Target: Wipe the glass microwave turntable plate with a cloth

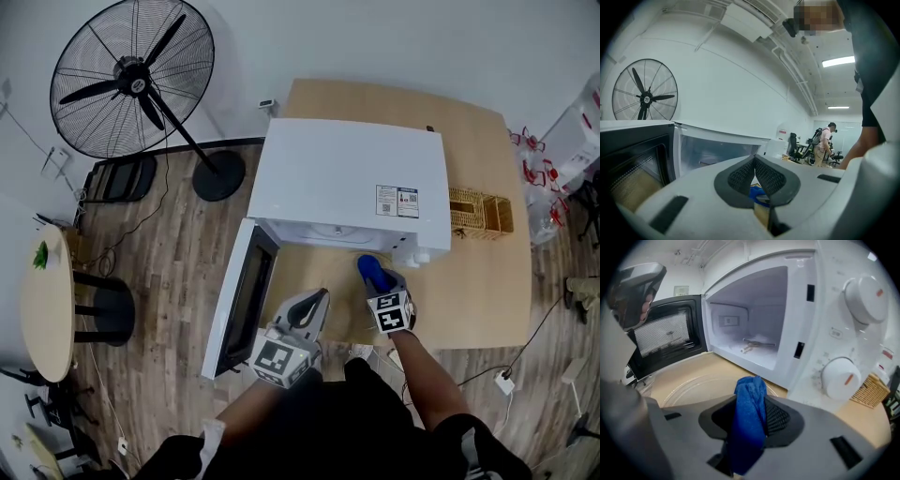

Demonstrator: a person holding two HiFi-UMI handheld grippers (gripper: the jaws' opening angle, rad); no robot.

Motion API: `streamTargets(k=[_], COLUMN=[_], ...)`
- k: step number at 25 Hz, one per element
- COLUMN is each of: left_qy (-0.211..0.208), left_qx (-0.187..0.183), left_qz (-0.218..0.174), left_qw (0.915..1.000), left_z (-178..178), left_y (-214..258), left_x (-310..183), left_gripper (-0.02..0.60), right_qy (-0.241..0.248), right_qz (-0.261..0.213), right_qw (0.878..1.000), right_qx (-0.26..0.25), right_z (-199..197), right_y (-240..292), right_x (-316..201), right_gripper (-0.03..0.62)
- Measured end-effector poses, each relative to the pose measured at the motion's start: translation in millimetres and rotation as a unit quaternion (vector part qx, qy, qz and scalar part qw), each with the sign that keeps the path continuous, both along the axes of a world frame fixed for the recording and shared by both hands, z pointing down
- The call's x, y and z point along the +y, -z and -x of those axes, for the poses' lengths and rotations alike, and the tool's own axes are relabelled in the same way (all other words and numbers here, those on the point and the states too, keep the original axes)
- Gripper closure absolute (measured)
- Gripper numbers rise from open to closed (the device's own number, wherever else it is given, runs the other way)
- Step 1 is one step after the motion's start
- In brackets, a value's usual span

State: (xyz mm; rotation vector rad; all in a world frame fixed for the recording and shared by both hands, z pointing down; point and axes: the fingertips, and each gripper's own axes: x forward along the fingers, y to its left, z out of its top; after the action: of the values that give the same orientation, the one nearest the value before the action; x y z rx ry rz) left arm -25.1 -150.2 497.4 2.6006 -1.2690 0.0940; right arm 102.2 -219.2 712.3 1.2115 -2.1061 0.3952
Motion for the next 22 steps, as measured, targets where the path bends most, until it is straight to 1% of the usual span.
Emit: streamTargets(k=[6, 9, 11, 15, 18, 22], left_qy=[0.001, 0.002, 0.003, 0.006, 0.013, 0.024], left_qx=[-0.001, -0.005, -0.01, -0.015, -0.016, -0.016], left_qz=[0.005, 0.006, 0.005, 0.007, 0.007, 0.004], left_qw=[1.0, 1.0, 0.9999, 0.9998, 0.9998, 0.9996], left_z=[2, 2, 3, 8, 14, 24], left_y=[-3, -5, -6, -9, -8, -5], left_x=[5, 5, 6, 10, 13, 17], left_gripper=[0.58, 0.58, 0.58, 0.58, 0.58, 0.58], right_qy=[-0.044, -0.05, -0.047, -0.031, 0.003, 0.053], right_qz=[-0.006, -0.004, -0.002, -0.018, -0.026, -0.015], right_qw=[0.999, 0.999, 0.999, 0.999, 0.999, 0.997], right_qx=[0.01, 0.013, 0.016, -0.021, -0.041, -0.055], right_z=[-31, -37, -35, -9, 20, 57], right_y=[0, -1, 3, 25, 40, 42], right_x=[-2, -3, -3, 2, 10, 25], right_gripper=[0.453, 0.453, 0.451, 0.45, 0.45, 0.451])
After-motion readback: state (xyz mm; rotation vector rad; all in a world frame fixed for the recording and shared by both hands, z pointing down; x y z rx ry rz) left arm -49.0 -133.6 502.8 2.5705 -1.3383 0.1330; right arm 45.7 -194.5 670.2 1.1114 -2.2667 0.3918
